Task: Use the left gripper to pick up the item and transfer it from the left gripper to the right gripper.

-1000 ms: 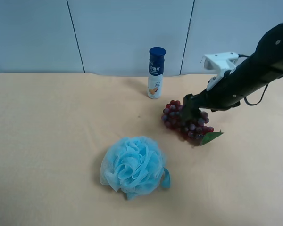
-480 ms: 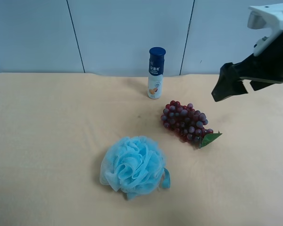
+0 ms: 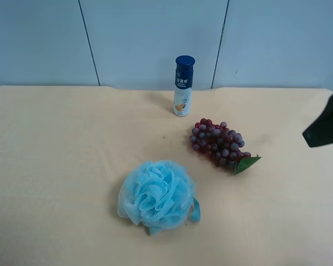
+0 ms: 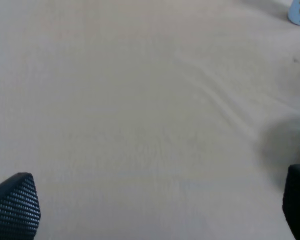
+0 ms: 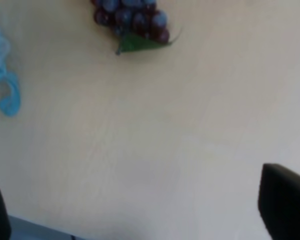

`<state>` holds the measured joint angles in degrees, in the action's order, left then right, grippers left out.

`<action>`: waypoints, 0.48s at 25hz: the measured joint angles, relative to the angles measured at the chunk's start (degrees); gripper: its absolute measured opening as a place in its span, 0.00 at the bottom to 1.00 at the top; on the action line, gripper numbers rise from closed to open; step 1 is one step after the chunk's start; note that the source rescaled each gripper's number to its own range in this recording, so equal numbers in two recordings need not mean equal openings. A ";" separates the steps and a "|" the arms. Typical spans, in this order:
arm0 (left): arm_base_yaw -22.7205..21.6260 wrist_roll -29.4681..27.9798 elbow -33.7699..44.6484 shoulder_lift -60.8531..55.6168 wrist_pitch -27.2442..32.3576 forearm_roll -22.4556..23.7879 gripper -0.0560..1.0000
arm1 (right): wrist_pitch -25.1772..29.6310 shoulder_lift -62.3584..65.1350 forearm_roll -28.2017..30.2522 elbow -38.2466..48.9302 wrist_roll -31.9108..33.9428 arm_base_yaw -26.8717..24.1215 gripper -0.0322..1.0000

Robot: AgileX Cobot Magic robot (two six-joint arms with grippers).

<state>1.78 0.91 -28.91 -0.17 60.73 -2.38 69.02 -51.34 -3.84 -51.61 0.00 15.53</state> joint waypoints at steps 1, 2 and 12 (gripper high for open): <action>0.00 0.00 0.00 0.00 0.00 0.00 1.00 | 0.19 2.26 0.34 1.14 0.00 0.00 1.00; 0.00 0.00 0.00 0.00 0.00 0.00 1.00 | 0.39 4.59 0.83 2.44 0.00 0.00 1.00; 0.00 0.00 0.00 0.00 0.00 0.00 1.00 | 1.03 29.92 2.36 14.55 0.00 0.00 1.00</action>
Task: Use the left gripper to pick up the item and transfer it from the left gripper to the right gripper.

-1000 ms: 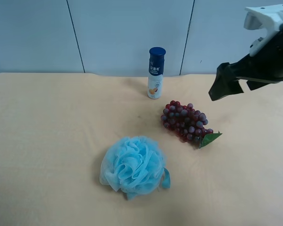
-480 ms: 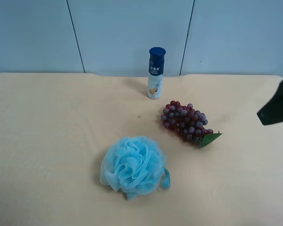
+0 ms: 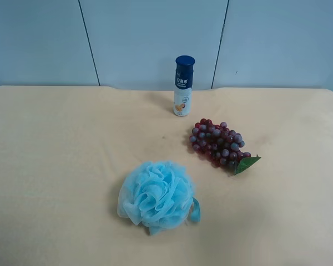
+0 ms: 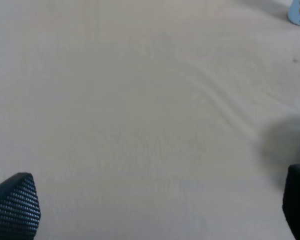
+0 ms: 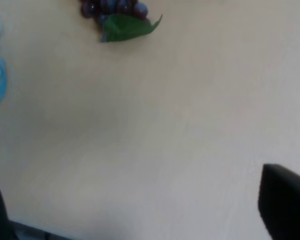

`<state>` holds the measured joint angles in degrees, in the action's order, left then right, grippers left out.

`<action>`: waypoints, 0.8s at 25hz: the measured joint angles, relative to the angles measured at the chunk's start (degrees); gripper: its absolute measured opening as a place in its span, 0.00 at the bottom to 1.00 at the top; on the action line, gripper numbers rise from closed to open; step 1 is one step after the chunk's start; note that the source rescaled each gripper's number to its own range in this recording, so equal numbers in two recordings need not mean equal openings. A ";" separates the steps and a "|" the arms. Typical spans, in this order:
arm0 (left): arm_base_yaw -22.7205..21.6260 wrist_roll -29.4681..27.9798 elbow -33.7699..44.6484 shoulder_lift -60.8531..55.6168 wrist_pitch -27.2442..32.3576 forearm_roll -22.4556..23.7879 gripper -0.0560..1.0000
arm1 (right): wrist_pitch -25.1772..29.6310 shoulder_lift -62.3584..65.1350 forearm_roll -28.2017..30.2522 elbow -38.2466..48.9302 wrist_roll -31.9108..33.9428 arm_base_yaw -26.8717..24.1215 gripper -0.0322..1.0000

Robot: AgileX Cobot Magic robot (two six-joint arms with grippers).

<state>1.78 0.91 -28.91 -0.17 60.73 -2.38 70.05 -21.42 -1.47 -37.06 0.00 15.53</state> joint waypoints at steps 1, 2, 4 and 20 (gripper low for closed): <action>0.00 0.00 0.00 0.00 0.00 0.00 1.00 | -0.22 2.61 0.00 1.10 0.00 0.00 1.00; 0.00 0.00 0.00 0.00 0.00 0.00 1.00 | -0.92 4.72 0.00 2.13 0.00 0.00 1.00; 0.00 0.00 0.00 0.00 0.00 0.00 1.00 | -2.56 9.28 -0.05 3.64 0.00 0.00 1.00; 0.00 0.00 0.00 0.00 0.00 0.00 1.00 | -8.83 21.62 -4.10 8.81 0.00 0.00 1.00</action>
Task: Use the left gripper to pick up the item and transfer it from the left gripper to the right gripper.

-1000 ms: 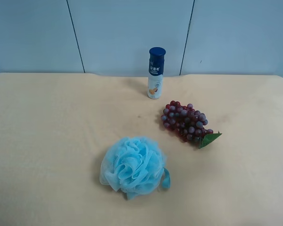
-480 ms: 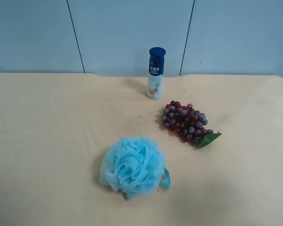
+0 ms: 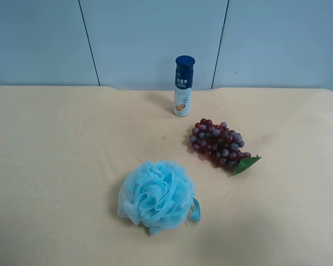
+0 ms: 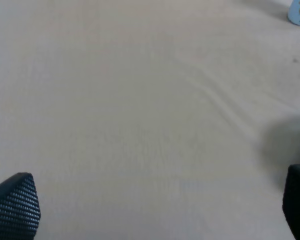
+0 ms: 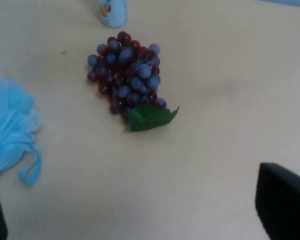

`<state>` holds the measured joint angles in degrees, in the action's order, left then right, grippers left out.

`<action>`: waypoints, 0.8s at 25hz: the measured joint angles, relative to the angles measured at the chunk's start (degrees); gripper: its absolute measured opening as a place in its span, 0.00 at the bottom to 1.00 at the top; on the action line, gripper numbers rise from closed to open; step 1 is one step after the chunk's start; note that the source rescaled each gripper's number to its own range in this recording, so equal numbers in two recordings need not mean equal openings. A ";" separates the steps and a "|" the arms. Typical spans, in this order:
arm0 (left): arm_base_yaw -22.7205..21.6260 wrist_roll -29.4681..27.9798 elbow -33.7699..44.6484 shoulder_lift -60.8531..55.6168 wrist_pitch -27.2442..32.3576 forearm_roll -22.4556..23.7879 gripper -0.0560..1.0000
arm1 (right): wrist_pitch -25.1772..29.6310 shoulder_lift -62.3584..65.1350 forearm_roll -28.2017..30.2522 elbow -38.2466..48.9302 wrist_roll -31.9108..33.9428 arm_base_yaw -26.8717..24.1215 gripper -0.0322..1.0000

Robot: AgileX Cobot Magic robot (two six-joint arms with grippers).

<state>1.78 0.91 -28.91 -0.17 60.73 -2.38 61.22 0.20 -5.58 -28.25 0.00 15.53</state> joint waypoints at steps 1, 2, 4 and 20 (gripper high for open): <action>0.00 0.00 0.00 0.00 0.00 0.00 1.00 | 0.00 0.00 0.00 0.00 0.00 0.00 1.00; 0.00 0.00 0.00 0.00 0.00 0.00 1.00 | 0.00 0.00 0.00 0.00 0.00 0.00 1.00; 0.00 0.00 0.00 0.00 0.00 0.00 1.00 | 0.00 0.00 0.00 0.00 0.00 0.00 1.00; 0.00 0.00 0.00 0.00 -0.10 0.00 1.00 | -0.05 0.00 0.00 0.00 0.00 -14.90 1.00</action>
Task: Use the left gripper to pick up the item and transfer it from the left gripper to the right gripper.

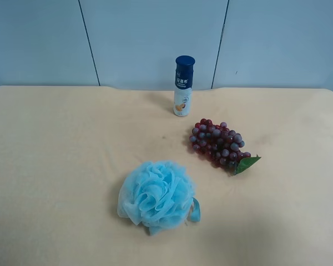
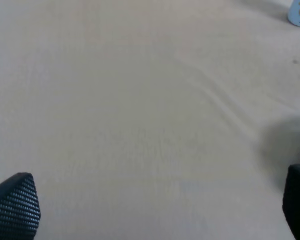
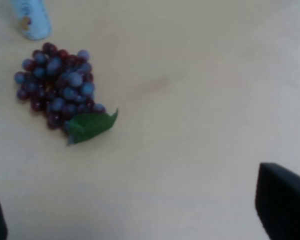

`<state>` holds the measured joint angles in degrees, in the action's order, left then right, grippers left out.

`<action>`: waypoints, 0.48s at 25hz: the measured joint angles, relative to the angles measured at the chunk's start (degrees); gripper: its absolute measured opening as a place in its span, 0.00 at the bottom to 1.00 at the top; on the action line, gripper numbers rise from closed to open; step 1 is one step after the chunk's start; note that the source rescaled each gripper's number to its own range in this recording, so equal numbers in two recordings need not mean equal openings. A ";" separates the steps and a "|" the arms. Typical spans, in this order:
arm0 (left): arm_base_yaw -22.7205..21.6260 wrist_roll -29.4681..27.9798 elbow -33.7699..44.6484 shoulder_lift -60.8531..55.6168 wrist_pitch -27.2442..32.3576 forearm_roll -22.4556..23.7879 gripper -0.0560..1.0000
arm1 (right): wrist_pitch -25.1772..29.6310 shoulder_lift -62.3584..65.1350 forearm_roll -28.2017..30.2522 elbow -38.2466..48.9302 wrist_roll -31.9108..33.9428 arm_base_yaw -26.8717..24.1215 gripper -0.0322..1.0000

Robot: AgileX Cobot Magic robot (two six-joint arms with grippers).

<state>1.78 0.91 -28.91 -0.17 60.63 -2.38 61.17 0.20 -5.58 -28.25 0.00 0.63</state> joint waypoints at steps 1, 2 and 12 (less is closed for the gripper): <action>0.00 0.00 0.00 0.00 0.00 0.00 1.00 | 0.00 0.00 0.00 0.00 0.00 -0.23 1.00; -0.05 0.00 0.00 0.00 0.00 0.00 1.00 | 0.00 0.00 0.00 0.00 0.00 -0.30 1.00; -6.77 0.00 0.00 0.00 -0.06 0.00 1.00 | 0.00 0.00 0.00 0.00 0.00 -0.30 1.00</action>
<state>-4.99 0.91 -28.91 -0.17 60.57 -2.38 61.17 0.20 -5.58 -28.25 0.00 0.33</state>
